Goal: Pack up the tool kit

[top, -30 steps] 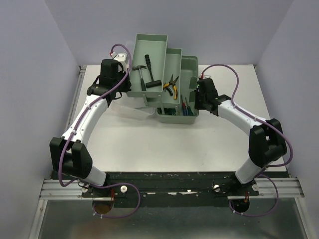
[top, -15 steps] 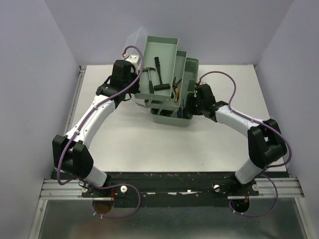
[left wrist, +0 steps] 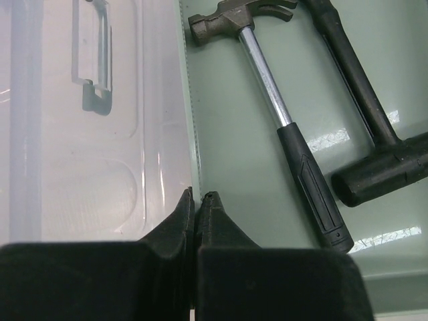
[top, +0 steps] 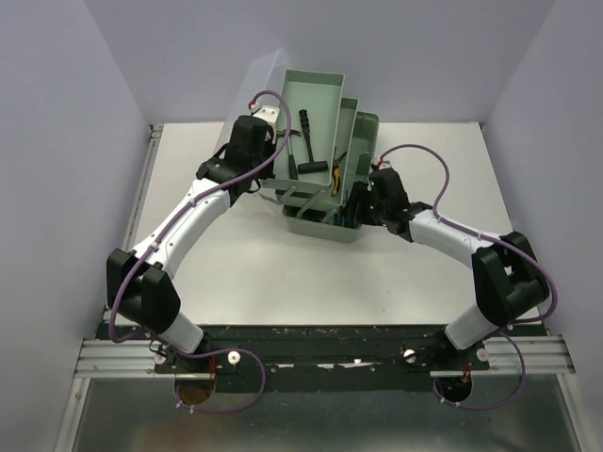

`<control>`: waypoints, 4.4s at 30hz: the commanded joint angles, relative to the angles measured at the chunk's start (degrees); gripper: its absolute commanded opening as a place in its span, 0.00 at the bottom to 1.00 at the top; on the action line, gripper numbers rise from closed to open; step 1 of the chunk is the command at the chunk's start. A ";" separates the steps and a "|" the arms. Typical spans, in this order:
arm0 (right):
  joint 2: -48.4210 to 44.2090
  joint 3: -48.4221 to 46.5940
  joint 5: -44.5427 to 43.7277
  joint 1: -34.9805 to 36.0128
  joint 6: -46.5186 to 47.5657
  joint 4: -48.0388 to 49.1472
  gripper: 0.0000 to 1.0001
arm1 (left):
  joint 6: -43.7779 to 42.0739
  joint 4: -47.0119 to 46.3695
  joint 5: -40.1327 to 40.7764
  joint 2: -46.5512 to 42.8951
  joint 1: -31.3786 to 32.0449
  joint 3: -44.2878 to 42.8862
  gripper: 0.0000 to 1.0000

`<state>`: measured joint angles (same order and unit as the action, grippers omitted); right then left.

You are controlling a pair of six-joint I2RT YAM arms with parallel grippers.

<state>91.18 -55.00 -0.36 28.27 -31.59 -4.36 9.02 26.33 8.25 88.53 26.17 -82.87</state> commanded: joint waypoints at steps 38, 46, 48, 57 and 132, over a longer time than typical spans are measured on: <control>-17.18 7.72 -10.01 2.75 2.24 11.92 0.72 | -6.03 -0.05 5.90 5.60 9.86 -5.55 0.00; -15.94 6.49 -13.43 2.67 3.29 7.71 0.67 | -6.82 0.04 6.69 5.69 10.48 -5.81 0.00; -15.59 6.05 -14.93 2.75 3.73 6.39 0.53 | -6.99 -0.05 6.78 5.69 10.65 -5.72 0.00; -13.84 4.47 -17.48 2.75 3.47 1.90 0.16 | -8.49 -1.28 6.08 4.37 12.15 -5.90 0.35; -6.10 3.32 -22.14 2.67 4.70 0.41 0.00 | 7.77 2.24 -1.13 -1.88 -13.61 3.94 0.88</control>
<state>81.49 -53.32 -19.90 31.83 -27.79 6.07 16.21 25.34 5.82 82.72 12.36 -79.09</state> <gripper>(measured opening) 0.013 0.940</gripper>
